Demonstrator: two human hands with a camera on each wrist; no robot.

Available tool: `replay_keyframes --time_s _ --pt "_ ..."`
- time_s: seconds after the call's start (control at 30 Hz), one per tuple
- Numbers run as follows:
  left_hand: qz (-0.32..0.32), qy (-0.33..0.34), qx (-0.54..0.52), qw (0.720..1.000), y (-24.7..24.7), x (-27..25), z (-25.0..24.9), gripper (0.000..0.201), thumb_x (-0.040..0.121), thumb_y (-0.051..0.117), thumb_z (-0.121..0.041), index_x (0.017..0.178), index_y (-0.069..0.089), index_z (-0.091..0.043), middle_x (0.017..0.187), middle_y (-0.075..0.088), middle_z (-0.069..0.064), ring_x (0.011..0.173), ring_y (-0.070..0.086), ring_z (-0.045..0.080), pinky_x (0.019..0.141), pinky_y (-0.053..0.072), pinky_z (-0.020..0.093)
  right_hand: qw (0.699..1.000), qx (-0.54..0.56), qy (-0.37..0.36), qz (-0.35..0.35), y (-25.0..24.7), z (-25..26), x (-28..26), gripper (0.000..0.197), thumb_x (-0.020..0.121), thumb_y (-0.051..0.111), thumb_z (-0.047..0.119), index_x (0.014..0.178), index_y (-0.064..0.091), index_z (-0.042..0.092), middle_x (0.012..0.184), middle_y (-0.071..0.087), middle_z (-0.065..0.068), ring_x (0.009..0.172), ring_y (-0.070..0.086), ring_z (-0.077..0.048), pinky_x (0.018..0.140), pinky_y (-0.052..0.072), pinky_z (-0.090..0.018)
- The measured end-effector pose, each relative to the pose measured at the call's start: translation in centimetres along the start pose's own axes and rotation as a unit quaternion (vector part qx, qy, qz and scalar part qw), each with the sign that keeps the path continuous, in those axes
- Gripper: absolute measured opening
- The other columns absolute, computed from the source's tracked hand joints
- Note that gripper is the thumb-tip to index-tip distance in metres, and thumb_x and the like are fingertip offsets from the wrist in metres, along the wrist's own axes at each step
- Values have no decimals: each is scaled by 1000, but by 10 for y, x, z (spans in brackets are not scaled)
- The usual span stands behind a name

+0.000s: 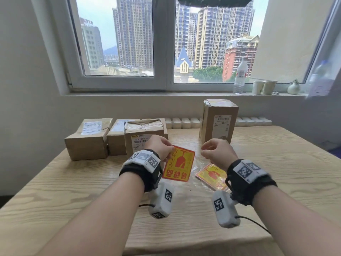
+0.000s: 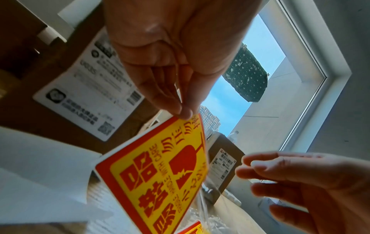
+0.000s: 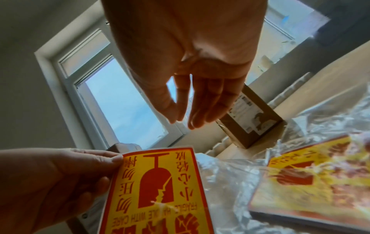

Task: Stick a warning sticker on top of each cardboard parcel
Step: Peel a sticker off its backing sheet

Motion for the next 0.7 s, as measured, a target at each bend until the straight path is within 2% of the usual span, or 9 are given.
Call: replay_keyframes --time_s 0.13,0.23,0.3,0.4,0.47,0.53,0.63,0.7 --pt "-15 18 -9 1000 -23 -9 -5 8 88 67 -24 92 70 -17 88 71 0 76 65 10 58 49 21 996 14 -80 24 12 41 -8 19 84 70 15 102 67 20 102 70 2 88 65 -13 80 58 -33" --pt "-1 41 -26 999 -31 -18 -10 13 87 68 -28 96 70 -19 87 70 -4 72 60 5 53 43 17 991 5 -113 71 30 62 -14 35 82 73 17 116 63 20 109 67 5 89 65 -10 67 55 -22" --pt "17 55 -34 998 -33 -24 -13 17 87 68 -28 99 71 -17 83 68 -6 67 57 2 51 40 15 989 -12 -113 95 41 66 -17 33 82 74 21 112 63 25 101 69 6 86 69 -10 69 58 -24" --pt "24 57 -35 997 -36 -30 -10 17 85 69 -30 96 72 -18 79 67 -9 67 55 1 54 40 18 989 -41 -109 90 48 66 -20 4 87 68 25 89 65 26 89 71 3 83 70 -12 76 59 -29" --pt "30 43 -28 998 -39 -31 0 18 83 72 -32 94 74 -18 80 66 -9 71 55 3 57 40 21 993 -5 -86 76 45 60 -17 7 91 63 22 84 64 22 88 70 0 78 67 -10 67 55 -22" --pt "66 15 -8 998 -37 -34 14 18 82 73 -29 94 75 -17 81 66 -8 76 55 6 58 40 21 996 35 -53 64 40 52 -15 12 94 59 20 82 62 20 85 68 0 69 61 -7 57 45 -16" --pt "137 -22 38 990 -30 -40 33 4 80 74 -28 82 74 -24 76 61 -7 69 48 9 58 39 20 997 60 -24 46 32 43 -10 14 95 57 21 81 61 19 82 66 -1 63 57 -8 49 40 -16" --pt "134 -19 23 991 -30 -40 36 3 82 73 -25 83 73 -23 76 61 -6 68 48 9 58 40 22 997 58 -14 50 33 38 -9 12 95 58 21 84 61 17 84 66 -3 63 58 -9 48 42 -16"
Point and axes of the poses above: each hand's wrist, its own x-axis towards the middle knuckle, its own y-axis out of the palm, z = x × y, the point moved 10 cm from there along x, towards the middle knuckle
